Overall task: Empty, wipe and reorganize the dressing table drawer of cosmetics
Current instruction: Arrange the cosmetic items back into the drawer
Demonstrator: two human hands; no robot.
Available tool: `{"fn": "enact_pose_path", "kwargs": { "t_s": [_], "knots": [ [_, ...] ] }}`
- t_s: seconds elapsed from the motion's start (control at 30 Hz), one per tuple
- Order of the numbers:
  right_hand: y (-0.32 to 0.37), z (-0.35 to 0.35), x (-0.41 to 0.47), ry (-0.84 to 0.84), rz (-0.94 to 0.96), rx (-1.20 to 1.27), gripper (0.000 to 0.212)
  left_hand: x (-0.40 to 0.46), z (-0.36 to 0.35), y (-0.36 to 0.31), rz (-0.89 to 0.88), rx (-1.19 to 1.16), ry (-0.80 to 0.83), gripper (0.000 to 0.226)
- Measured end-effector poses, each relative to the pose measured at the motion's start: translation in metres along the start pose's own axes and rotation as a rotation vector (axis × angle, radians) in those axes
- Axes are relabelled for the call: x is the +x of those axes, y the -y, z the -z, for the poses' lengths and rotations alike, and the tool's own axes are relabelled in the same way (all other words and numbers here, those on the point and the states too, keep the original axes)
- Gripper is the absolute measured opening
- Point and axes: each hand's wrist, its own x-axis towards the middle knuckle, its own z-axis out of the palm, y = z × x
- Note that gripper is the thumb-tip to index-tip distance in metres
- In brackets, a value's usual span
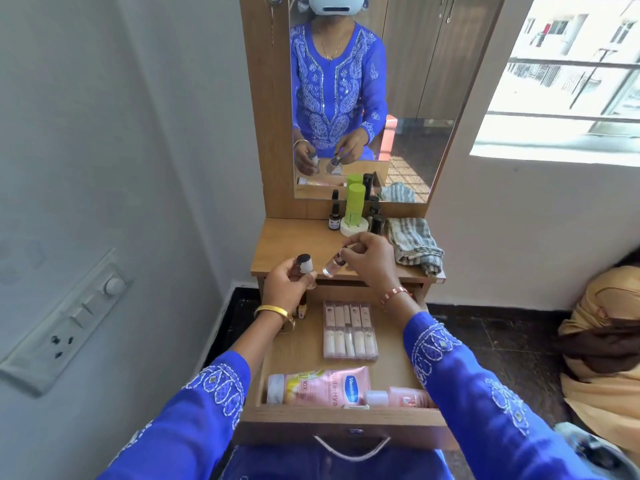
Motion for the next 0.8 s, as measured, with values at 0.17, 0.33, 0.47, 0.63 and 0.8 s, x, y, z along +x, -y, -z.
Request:
{"fn": "enact_pose_path", "kwargs": {
  "t_s": [0.17, 0.33, 0.47, 0.63, 0.8],
  "knots": [
    [-0.017, -0.031, -0.024, 0.140, -0.034, -0.025, 0.014, -0.022, 0.016, 0.042, 0.039, 0.045, -0.107, 0.033],
    [-0.033, -0.068, -0.038, 0.277, -0.011, -0.117, 0.018, -0.042, 0.019, 0.064, 0.043, 0.034, -0.221, 0.031],
    [-0.043, -0.089, -0.041, 0.352, -0.011, -0.225, 0.025, -0.042, 0.022, 0.066, -0.016, 0.093, -0.253, 0.036],
    [-0.046, -0.101, -0.040, 0.373, 0.021, -0.325, 0.026, -0.040, 0.027, 0.073, -0.012, 0.064, -0.285, 0.041],
    [-0.047, -0.109, -0.040, 0.411, 0.039, -0.345, 0.027, -0.037, 0.026, 0.077, -0.022, 0.045, -0.283, 0.038]
  ]
}}
